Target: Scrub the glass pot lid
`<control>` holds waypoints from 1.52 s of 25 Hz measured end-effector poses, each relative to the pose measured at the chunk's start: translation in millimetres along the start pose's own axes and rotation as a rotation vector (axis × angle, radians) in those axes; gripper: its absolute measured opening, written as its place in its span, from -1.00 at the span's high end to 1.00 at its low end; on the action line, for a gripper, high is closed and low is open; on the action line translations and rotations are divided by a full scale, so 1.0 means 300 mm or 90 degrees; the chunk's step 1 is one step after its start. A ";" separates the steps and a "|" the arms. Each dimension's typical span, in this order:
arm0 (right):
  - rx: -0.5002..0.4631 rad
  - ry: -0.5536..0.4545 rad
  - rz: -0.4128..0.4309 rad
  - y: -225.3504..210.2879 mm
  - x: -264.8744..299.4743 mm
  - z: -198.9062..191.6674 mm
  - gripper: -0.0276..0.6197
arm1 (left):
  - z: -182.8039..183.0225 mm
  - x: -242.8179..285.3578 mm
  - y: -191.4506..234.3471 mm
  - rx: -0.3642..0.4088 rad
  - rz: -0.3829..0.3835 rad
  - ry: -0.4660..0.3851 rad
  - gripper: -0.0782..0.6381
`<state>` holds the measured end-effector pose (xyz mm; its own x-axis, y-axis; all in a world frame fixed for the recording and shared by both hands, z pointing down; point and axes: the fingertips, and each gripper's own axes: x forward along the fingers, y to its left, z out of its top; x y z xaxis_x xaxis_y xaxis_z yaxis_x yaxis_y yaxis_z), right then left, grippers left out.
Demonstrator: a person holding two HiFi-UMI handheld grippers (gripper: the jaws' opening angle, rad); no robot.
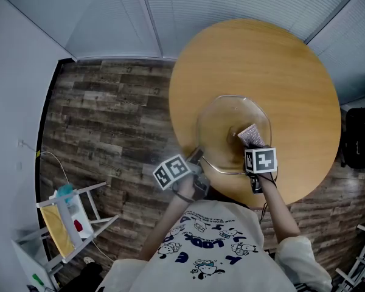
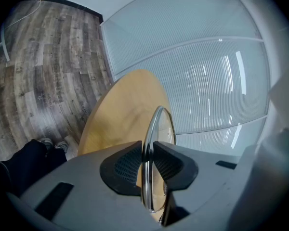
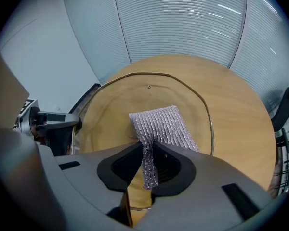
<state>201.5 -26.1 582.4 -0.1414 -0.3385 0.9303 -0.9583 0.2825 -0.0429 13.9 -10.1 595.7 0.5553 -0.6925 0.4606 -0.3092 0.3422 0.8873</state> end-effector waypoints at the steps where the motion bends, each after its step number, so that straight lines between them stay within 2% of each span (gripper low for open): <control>1: -0.001 0.002 0.000 0.000 0.001 -0.002 0.68 | 0.000 0.001 0.000 -0.001 -0.001 0.000 0.58; 38: -0.024 0.055 0.061 0.152 -0.027 -0.084 0.68 | -0.004 -0.003 -0.002 -0.018 -0.006 0.006 0.58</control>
<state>165.1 12.1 582.1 -0.2092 -0.2306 0.9503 -0.9311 0.3440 -0.1215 14.4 -8.9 594.9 0.5651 -0.6903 0.4518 -0.2817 0.3532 0.8921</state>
